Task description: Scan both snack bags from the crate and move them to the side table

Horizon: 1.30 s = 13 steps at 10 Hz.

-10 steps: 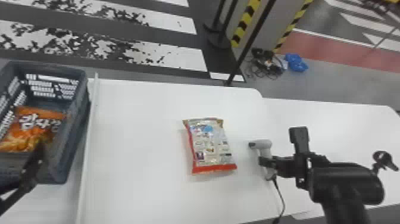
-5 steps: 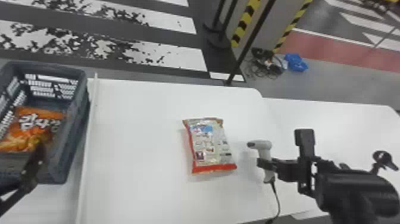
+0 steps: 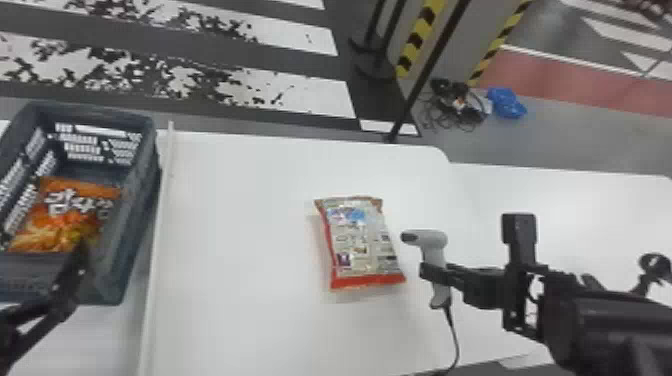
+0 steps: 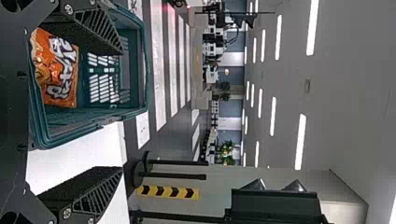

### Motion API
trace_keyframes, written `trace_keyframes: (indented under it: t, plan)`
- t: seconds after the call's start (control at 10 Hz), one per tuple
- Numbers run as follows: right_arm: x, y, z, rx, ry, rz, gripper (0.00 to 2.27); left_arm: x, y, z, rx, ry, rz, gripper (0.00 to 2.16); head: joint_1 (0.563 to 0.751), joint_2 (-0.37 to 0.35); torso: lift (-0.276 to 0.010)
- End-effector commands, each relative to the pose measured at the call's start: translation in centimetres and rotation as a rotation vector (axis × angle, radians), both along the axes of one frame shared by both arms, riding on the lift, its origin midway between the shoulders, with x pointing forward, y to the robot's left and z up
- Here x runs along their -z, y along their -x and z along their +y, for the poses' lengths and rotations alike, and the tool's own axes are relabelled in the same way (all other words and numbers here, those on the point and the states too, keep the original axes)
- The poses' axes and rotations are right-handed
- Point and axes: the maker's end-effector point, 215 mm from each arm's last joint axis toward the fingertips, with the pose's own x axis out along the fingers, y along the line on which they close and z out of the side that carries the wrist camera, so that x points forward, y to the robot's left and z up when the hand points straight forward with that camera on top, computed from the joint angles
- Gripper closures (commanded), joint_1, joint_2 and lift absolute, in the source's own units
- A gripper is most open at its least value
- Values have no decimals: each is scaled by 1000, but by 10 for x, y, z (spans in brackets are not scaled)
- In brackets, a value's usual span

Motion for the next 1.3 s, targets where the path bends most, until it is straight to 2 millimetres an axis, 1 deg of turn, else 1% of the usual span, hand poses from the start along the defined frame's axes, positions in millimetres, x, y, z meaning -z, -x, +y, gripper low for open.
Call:
trace_keyframes:
  t: [0.0, 0.1, 0.3, 0.6, 0.8, 1.0, 1.2]
  plan:
    - [-2, 0, 14, -23, -18, 3, 2250, 1, 0, 0, -1, 1, 2, 124, 695, -298, -75]
    - [-3, -4, 22, -38, -23, -2, 2250, 1, 0, 0, 0, 0, 2, 124, 695, -282, -75]
    - [2, -8, 33, -56, -34, 12, 2250, 1, -1, 0, 0, 0, 2, 124, 695, -261, -75]
    - [11, -14, 37, -70, -29, 29, 2250, 1, -1, 0, 0, 0, 2, 124, 695, -236, -75]
    - [16, -13, 37, -71, -26, 41, 2250, 1, 0, 0, 0, 0, 0, 124, 695, -233, -75]
    - [14, -14, 34, -66, -25, 34, 2250, -1, 0, -1, 2, 1, -4, 124, 695, -234, -75]
    - [6, -20, 19, -45, -7, 1, 2250, 0, 0, -1, 1, 1, -3, 124, 695, -238, -75]
